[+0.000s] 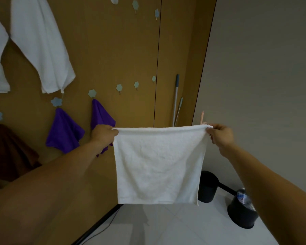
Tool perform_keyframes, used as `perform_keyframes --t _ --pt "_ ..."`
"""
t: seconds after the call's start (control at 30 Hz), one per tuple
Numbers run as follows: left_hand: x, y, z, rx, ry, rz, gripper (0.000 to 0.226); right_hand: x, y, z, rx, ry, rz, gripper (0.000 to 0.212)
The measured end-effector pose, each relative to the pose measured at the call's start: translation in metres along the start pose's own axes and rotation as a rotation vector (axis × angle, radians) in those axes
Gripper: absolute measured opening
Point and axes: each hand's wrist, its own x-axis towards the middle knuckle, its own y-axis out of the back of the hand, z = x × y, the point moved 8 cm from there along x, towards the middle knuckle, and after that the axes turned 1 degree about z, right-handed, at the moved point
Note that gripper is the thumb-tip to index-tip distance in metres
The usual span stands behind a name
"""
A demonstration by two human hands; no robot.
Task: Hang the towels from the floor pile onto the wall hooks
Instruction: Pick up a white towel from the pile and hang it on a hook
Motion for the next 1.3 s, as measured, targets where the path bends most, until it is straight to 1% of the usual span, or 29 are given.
perform_keyframes --t 0.07,0.1,0.13,0.17,0.2,0.23,0.27,0.33,0.37,0.43,0.5,0.57,0.67,0.7,0.77,0.83,0.87,0.9,0.97,1.0,1.03,1.07,1.1,1.13,1.2,1.23,1.27,1.3 --pt "-0.002 0.005 0.009 -0.131 -0.059 0.044 0.013 0.004 0.007 0.000 0.006 0.035 0.105 0.007" --pt "-0.002 0.008 0.012 -0.165 -0.086 0.075 0.015 0.006 0.009 -0.002 0.026 0.063 0.155 0.010" --pt "-0.001 0.011 0.012 -0.159 -0.092 0.094 0.016 0.007 0.007 -0.005 0.005 0.095 0.168 0.013" --pt "0.001 0.012 0.012 -0.120 -0.083 0.090 0.018 0.009 -0.001 -0.007 -0.068 0.113 0.136 0.014" --pt "0.002 0.012 0.008 -0.063 -0.053 0.069 0.022 0.009 -0.011 -0.006 -0.161 0.117 0.090 0.016" --pt "0.002 0.012 0.002 -0.019 -0.019 0.057 0.026 0.009 -0.018 0.000 -0.206 0.106 0.092 0.016" --pt "0.002 0.014 -0.003 -0.001 0.001 0.068 0.030 0.008 -0.021 0.003 -0.191 0.095 0.127 0.014" --pt "0.001 0.030 -0.007 -0.038 -0.007 0.188 0.037 0.007 -0.027 0.004 -0.135 0.124 0.186 0.009" --pt "0.001 0.038 -0.009 -0.061 -0.013 0.248 0.039 0.006 -0.033 0.002 -0.165 0.145 0.192 0.009" --pt "0.002 0.046 -0.013 -0.038 -0.023 0.267 0.040 0.006 -0.043 0.009 -0.182 0.128 0.213 0.009" --pt "0.004 0.051 -0.017 -0.060 -0.023 0.265 0.041 0.007 -0.052 0.014 -0.119 0.088 0.225 0.008" --pt "0.009 0.061 -0.019 -0.162 -0.023 0.307 0.041 0.010 -0.064 0.009 -0.046 0.096 0.205 0.010" --pt "0.019 0.071 -0.010 -0.365 -0.030 0.355 0.028 0.019 -0.083 -0.006 0.150 0.129 0.189 0.014" --pt "0.024 0.072 -0.005 -0.437 -0.031 0.364 0.026 0.023 -0.088 -0.010 0.216 0.103 0.203 0.016" --pt "0.036 0.073 0.003 -0.573 -0.008 0.378 0.025 0.031 -0.104 -0.018 0.304 -0.006 0.208 0.018" --pt "0.052 0.069 0.009 -0.671 0.025 0.352 0.030 0.039 -0.123 -0.024 0.312 -0.084 0.137 0.021" --pt "0.060 0.066 0.013 -0.686 0.025 0.326 0.030 0.043 -0.132 -0.032 0.279 -0.053 0.074 0.024" --pt "0.069 0.064 0.018 -0.677 0.010 0.301 0.030 0.043 -0.143 -0.046 0.234 0.038 -0.029 0.033" --pt "0.084 0.066 0.033 -0.615 -0.034 0.285 0.029 0.038 -0.171 -0.075 0.100 0.247 -0.382 0.050" --pt "0.090 0.070 0.042 -0.585 -0.064 0.297 0.029 0.033 -0.185 -0.086 -0.021 0.322 -0.559 0.054" --pt "0.097 0.073 0.052 -0.555 -0.105 0.298 0.027 0.032 -0.197 -0.091 -0.161 0.379 -0.677 0.054" --pt "0.103 0.075 0.062 -0.522 -0.151 0.272 0.022 0.037 -0.206 -0.097 -0.263 0.418 -0.729 0.051" --pt "0.107 0.074 0.074 -0.474 -0.195 0.207 0.017 0.049 -0.214 -0.103 -0.291 0.432 -0.725 0.048" --pt "0.111 0.072 0.084 -0.391 -0.231 0.124 0.016 0.060 -0.222 -0.111 -0.248 0.427 -0.705 0.046" --pt "0.116 0.062 0.105 -0.057 -0.333 -0.060 0.014 0.084 -0.235 -0.130 -0.101 0.396 -0.647 0.046" --pt "0.117 0.055 0.113 0.125 -0.385 -0.156 0.022 0.095 -0.242 -0.140 -0.055 0.391 -0.627 0.043" --pt "0.120 0.049 0.118 0.274 -0.398 -0.228 0.032 0.106 -0.250 -0.149 -0.043 0.400 -0.614 0.038" --pt "0.125 0.046 0.122 0.361 -0.382 -0.273 0.034 0.116 -0.259 -0.159 -0.045 0.424 -0.605 0.035"
